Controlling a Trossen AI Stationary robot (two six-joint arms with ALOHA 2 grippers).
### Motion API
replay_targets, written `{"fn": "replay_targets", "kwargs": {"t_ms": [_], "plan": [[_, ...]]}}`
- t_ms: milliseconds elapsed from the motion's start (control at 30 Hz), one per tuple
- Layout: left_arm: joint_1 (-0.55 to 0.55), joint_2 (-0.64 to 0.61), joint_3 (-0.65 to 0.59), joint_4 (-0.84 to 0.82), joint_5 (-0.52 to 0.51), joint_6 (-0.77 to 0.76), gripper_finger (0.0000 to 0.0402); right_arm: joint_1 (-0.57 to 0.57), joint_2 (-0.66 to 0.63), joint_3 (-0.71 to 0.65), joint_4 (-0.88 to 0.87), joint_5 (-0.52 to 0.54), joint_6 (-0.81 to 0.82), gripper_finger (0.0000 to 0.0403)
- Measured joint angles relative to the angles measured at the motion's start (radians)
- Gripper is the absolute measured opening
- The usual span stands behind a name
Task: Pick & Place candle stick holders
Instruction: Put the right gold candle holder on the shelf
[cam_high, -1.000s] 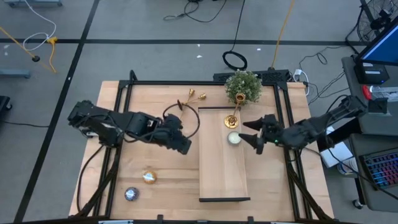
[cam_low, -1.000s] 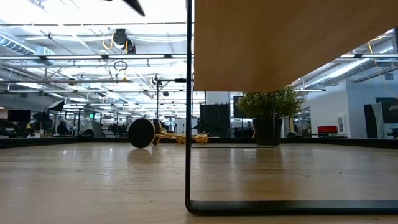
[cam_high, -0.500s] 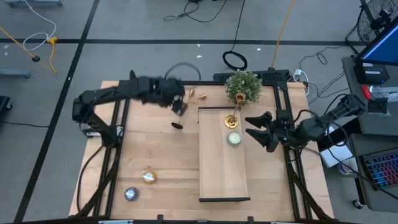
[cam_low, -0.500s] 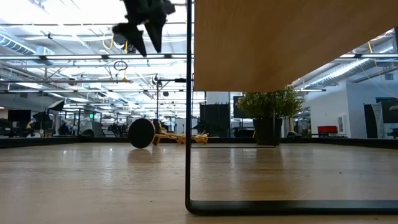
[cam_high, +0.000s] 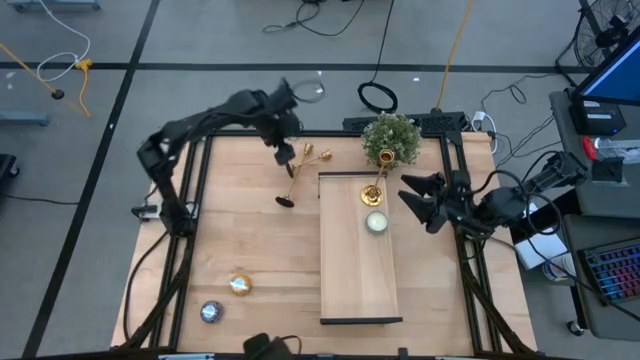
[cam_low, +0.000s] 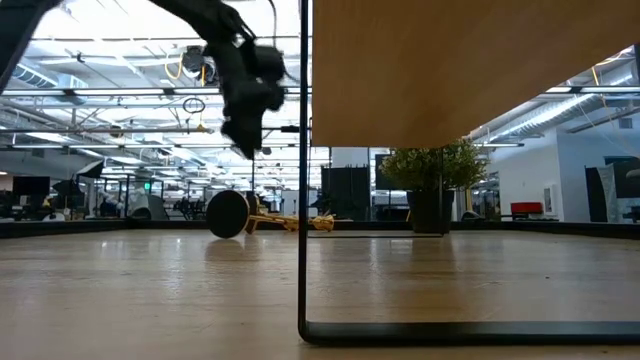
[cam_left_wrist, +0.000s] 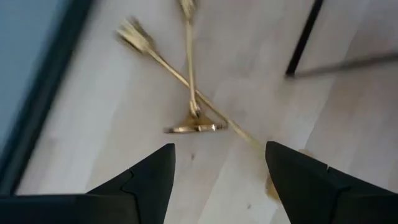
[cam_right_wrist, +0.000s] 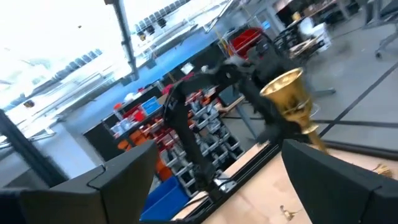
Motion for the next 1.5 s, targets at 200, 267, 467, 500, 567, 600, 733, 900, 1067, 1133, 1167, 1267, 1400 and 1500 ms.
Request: {"fn": "replay_targets", "kwargs": {"t_ms": [200,267,467,500,567,600,733,900,1067,1133,1167,1267,1400,1500], "plan": [[-0.046,0.114,0.0,0.022,-0.013,0.065,0.0253,0.0,0.0,0.0,0.031,0.053,-0.049,0.0343],[-0.055,0.13,0.0,0.053,-0.032,0.053,0.0253,0.0,0.001,0.0,0.03,0.063,-0.052,0.0343],[-0.047,0.175,0.002,0.178,-0.034,-0.055,0.0253,0.0,0.002,0.0,0.03,0.074,-0.063,0.0343],[-0.044,0.184,0.002,0.187,-0.019,-0.066,0.0253,0.0,0.001,0.0,0.03,0.074,-0.066,0.0343],[-0.044,0.202,0.002,0.186,-0.009,-0.072,0.0253,0.0,0.001,0.0,0.03,0.078,-0.07,0.0343],[-0.047,0.211,0.002,0.184,-0.008,-0.071,0.0253,0.0,0.001,0.0,0.03,0.078,-0.07,0.0343],[-0.064,0.226,0.002,0.184,-0.011,-0.046,0.0253,0.0,0.003,0.0,0.03,0.077,-0.068,0.0343],[-0.085,0.226,0.002,0.207,-0.11,-0.001,0.0253,0.0,0.009,0.0,0.03,0.075,-0.058,0.0343],[-0.091,0.226,0.002,0.213,-0.158,0.013,0.0253,0.0,0.015,0.0,0.03,0.074,-0.04,0.0343],[-0.089,0.226,0.002,0.212,-0.156,0.011,0.0253,0.0,0.02,0.0,0.03,0.073,-0.037,0.0343],[-0.087,0.226,0.002,0.206,-0.156,0.01,0.0253,0.0,0.021,0.0,0.03,0.074,-0.03,0.0343],[-0.084,0.226,-0.001,0.192,-0.16,0.01,0.0253,0.0,0.026,0.0,0.03,0.073,-0.016,0.0343],[-0.079,0.226,-0.032,0.202,-0.161,0.009,0.0253,0.0,0.027,0.0,0.03,0.07,-0.013,0.0343],[-0.076,0.226,-0.064,0.209,-0.161,0.008,0.0253,0.0,0.027,0.0,0.031,0.07,-0.014,0.0343]]}}
